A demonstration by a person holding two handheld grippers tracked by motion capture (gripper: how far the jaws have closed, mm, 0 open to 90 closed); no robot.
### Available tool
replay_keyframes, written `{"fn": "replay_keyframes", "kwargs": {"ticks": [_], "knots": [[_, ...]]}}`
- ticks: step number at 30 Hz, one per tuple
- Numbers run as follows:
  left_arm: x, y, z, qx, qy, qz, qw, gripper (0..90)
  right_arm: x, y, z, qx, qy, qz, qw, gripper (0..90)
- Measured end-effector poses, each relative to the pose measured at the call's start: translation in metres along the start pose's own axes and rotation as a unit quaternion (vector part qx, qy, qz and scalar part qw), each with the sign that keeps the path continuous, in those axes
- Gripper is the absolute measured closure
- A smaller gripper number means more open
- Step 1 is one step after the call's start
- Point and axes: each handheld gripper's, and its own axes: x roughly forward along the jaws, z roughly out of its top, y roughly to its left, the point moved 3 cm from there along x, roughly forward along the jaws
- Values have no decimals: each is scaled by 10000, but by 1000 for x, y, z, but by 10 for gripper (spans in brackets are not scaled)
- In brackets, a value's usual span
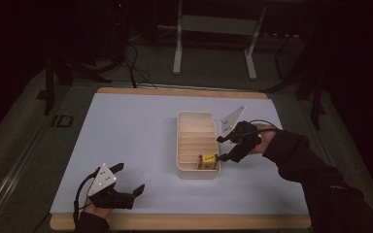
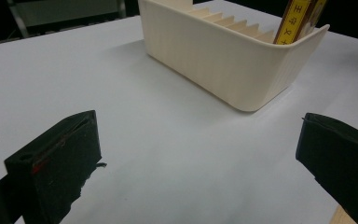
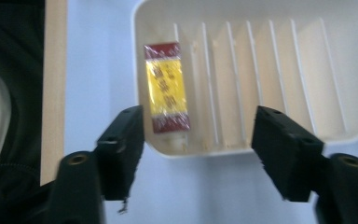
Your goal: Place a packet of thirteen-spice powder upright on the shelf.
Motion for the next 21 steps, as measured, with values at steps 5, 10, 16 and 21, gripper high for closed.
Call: {"fn": "replay_keyframes", "kwargs": {"ticks": [5,10,16,21], "knots": [[0,1,0,-17,-11,5,10000,0,-1,-4,-13,478,-132,-255,9984,138],[0,0,0,-10,-2,4,10000,0,-8,-6,-22,724,-395,-346,9960,140],[-1,0,0,-12,-24,10,10000,0,-18,-11,-34,1285,-764,-730,9861,145],[-2,0,0,2,-26,2,10000,0,-22,-11,-48,1586,-843,-1164,9768,145]]}}
